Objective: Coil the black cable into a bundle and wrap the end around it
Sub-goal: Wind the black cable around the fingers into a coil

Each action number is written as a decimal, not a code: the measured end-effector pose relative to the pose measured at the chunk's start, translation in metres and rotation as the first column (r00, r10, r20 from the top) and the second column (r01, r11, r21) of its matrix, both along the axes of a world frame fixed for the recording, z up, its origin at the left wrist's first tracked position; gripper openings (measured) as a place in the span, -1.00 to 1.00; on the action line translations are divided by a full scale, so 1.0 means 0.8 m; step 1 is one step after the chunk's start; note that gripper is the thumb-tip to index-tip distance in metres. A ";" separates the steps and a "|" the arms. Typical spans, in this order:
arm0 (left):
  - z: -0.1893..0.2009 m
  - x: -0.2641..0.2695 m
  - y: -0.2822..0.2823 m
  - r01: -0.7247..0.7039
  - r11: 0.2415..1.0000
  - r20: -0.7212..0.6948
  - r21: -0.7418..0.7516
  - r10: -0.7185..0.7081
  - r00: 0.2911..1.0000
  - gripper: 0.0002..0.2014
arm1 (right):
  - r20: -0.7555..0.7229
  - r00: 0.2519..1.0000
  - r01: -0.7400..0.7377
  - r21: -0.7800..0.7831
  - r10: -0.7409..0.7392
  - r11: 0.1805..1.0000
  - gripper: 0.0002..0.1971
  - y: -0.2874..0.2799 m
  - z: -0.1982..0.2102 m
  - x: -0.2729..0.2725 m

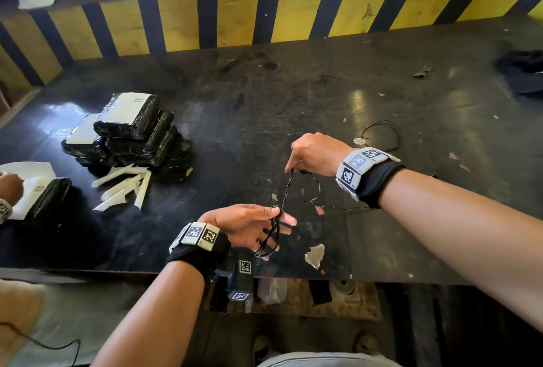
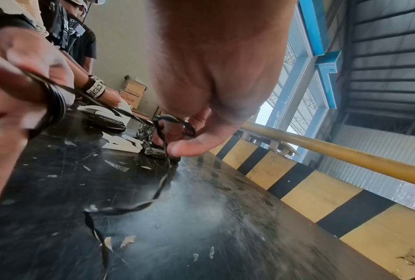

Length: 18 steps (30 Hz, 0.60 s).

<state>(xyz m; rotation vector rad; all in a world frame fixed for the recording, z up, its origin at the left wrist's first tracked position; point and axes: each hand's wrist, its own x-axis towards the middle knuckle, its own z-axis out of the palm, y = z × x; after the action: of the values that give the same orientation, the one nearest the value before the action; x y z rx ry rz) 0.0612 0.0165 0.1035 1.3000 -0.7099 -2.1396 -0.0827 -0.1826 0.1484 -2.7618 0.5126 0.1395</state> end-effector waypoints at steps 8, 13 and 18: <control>0.021 -0.014 0.004 -0.056 0.994 -0.164 -0.098 0.039 0.986 -0.70 | 0.084 0.986 0.132 0.133 -0.144 0.982 -0.42 0.013 -0.024 -0.003; 0.035 -0.013 0.003 -0.185 0.969 -0.259 -0.162 0.139 0.956 -0.72 | 0.030 0.981 0.172 0.336 -0.193 0.926 -0.49 0.032 -0.052 -0.025; 0.040 -0.015 -0.002 -0.282 0.943 -0.359 -0.179 0.204 0.911 -0.70 | -0.003 0.976 0.193 0.476 -0.218 0.858 -0.64 0.071 -0.080 -0.045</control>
<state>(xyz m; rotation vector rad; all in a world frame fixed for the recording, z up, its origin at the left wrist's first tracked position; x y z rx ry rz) 0.0495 0.0146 0.1358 0.8261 -0.5915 -1.9416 -0.1186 -0.1255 0.0846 -2.2106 0.6581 0.1227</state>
